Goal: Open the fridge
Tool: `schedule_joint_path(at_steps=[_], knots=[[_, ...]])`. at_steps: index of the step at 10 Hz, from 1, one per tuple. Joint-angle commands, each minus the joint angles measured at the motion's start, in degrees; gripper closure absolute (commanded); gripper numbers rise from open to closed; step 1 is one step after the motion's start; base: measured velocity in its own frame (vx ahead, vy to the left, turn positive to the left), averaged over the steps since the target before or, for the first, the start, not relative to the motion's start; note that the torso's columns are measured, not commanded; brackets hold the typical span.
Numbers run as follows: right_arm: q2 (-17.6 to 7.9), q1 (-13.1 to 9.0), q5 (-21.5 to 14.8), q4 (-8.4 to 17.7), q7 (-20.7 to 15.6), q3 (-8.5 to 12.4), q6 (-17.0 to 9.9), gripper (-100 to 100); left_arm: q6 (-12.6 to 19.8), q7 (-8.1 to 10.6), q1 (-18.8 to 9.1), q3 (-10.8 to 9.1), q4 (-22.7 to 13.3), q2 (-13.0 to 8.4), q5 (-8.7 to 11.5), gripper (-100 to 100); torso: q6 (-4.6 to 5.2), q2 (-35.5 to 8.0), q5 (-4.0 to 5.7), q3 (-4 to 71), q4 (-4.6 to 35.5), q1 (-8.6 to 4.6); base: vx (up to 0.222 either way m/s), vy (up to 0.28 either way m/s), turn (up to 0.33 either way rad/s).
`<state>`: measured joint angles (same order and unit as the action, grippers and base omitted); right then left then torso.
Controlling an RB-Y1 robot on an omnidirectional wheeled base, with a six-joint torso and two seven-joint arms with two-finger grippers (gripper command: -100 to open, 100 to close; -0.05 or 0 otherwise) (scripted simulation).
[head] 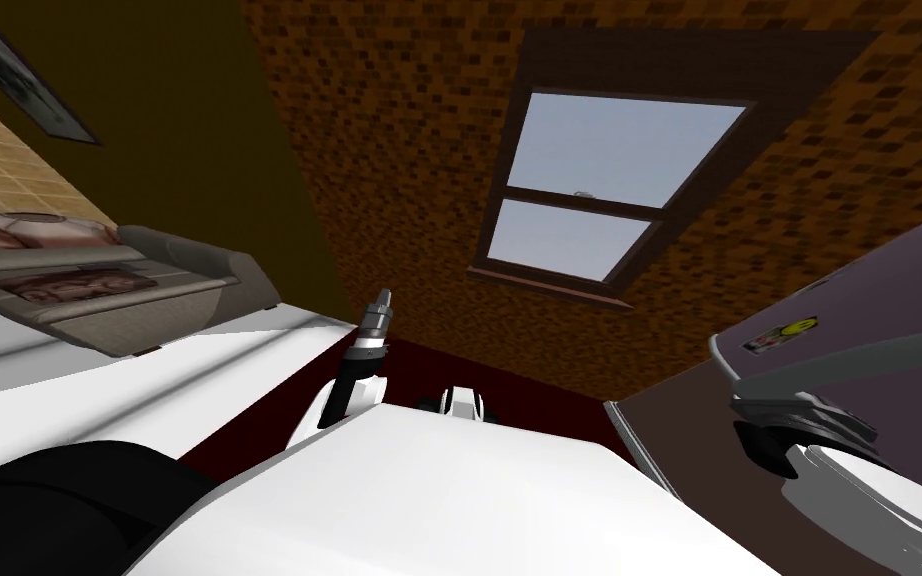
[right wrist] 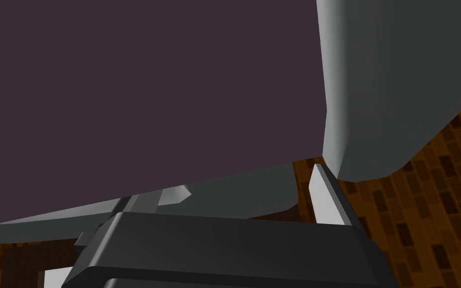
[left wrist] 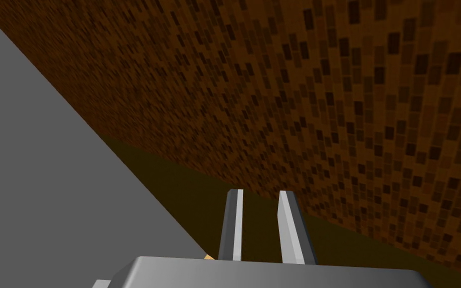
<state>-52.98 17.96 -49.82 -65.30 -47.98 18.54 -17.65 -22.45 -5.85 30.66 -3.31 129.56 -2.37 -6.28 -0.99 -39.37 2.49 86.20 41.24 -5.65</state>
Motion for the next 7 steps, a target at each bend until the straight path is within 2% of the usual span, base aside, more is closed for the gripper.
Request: schedule_joint_path(at_steps=[1, 2, 3, 4, 5, 6, 7], knots=[[-1.94, -0.73, 1.41, -1.74, -1.0, -2.22, -2.7, 100, 0.0, 0.0, -0.01, 0.01, 0.01, 0.0, 0.0, 0, 0.07, -0.26, 0.06, -0.22, -0.06, 0.93, 0.174, 0.174, -0.255], [-1.94, -0.73, 1.41, -1.74, -1.0, -2.22, -2.7, 100, -0.01, 0.0, 0.0, 0.01, 0.01, 0.0, 0.0, 0, 0.26, -0.66, -0.12, -0.47, 0.04, 1.52, 0.236, 0.12, -0.131], [-1.94, -0.73, 1.41, -1.74, -1.0, -2.22, -2.7, 100, -0.01, 0.0, 0.0, 0.01, 0.01, 0.0, 0.0, 0, 0.29, -0.89, -0.21, -0.61, 0.12, 1.54, 0.16, 0.039, -0.013], [-3.53, -1.32, 2.59, -3.08, -1.74, -3.85, -4.51, 100, 0.0, 0.0, -0.02, 0.01, 0.01, 0.0, 0.0, 0, 0.16, -1.22, -0.25, -0.74, 0.26, 1.08, 0.199, 0.087, -0.227], [-3.53, -1.32, 2.59, -3.08, -1.74, -3.85, -4.51, 100, 0.0, 0.0, 0.0, 0.0, 0.01, 0.0, 0.0, 0, 0.26, -1.04, -0.44, -0.62, 0.28, 1.24, 0.197, 0.08, -0.169], [-5.12, -1.92, 3.77, -4.42, -2.48, -5.49, -6.32, 100, 0.0, 0.0, -0.01, 0.0, 0.01, 0.0, 0.0, 0, 0.21, -1.0, -0.56, -0.54, 0.26, 1.37, 0.25, 0.112, -0.276], [-5.12, -1.92, 3.77, -4.42, -2.48, -5.49, -6.32, 100, 0.0, 0.0, 0.0, 0.0, 0.01, 0.0, 0.0, 0, 0.25, -0.77, -0.76, -0.38, 0.22, 1.75, 0.223, 0.105, -0.154]])
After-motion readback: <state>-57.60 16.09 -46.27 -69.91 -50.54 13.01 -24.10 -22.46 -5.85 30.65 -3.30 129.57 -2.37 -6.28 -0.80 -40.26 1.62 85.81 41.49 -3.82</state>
